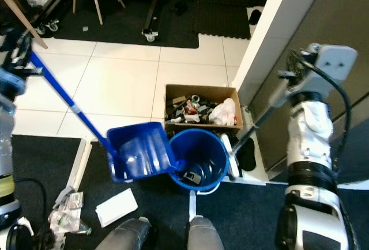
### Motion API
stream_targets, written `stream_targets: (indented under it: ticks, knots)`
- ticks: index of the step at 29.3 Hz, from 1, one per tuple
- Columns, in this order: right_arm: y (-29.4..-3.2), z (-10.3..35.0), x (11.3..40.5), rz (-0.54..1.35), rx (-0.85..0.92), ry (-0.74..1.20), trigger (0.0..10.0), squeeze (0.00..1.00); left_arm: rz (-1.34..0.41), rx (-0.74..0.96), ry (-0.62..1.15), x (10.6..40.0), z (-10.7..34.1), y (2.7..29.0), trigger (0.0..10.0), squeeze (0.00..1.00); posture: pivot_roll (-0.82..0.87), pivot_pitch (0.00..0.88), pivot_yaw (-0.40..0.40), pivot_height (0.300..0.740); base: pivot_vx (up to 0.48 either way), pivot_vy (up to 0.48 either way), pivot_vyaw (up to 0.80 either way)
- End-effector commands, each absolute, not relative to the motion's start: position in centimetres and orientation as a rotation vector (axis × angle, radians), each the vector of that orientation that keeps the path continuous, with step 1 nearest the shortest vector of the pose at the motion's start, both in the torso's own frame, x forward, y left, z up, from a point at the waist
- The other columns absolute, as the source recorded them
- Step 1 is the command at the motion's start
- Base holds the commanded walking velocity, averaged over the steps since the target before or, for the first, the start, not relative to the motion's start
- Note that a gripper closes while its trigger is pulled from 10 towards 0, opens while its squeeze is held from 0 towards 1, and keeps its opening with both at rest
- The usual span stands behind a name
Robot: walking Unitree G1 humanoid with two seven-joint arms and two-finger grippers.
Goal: Sweep floor
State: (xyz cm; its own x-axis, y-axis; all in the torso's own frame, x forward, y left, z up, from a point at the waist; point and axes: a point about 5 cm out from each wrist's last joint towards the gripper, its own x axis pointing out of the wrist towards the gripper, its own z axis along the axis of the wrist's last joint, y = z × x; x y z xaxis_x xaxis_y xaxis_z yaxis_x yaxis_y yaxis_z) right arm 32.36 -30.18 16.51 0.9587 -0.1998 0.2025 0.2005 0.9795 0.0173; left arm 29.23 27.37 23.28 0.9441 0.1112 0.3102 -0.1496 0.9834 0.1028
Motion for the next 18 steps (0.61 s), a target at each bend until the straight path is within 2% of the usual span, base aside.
stream_targets:
  ticks: [1, 5, 10, 18]
  knots:
    - [-31.6, 18.0, 32.1, -0.222, 0.017, -0.252, 10.0, 0.0, 0.173, 0.222, -0.322, 29.2, 24.3, 28.4, 10.0, 0.0, 0.04, 0.0, -0.056, 0.74, 0.0, 0.0, 0.0]
    - [-31.8, 17.9, 31.9, -0.121, 0.004, -0.212, 10.0, 0.0, 0.167, 0.229, -0.323, 29.6, 24.6, 28.3, 10.0, 0.0, 0.04, 0.0, -0.055, 0.74, 0.0, 0.0, 0.0]
    - [-32.9, 16.8, 31.4, -0.16, -0.016, -0.164, 10.0, 0.0, 0.143, 0.201, -0.275, 30.1, 22.7, 27.3, 10.0, 0.0, 0.03, 0.0, -0.053, 0.74, 0.0, 0.0, 0.0]
    - [-30.8, 12.8, 31.1, -0.162, -0.032, -0.074, 10.0, 0.0, 0.123, 0.155, -0.152, 30.4, 18.3, 26.3, 10.0, 0.0, 0.03, 0.0, -0.056, 0.74, 0.0, 0.0, 0.0]
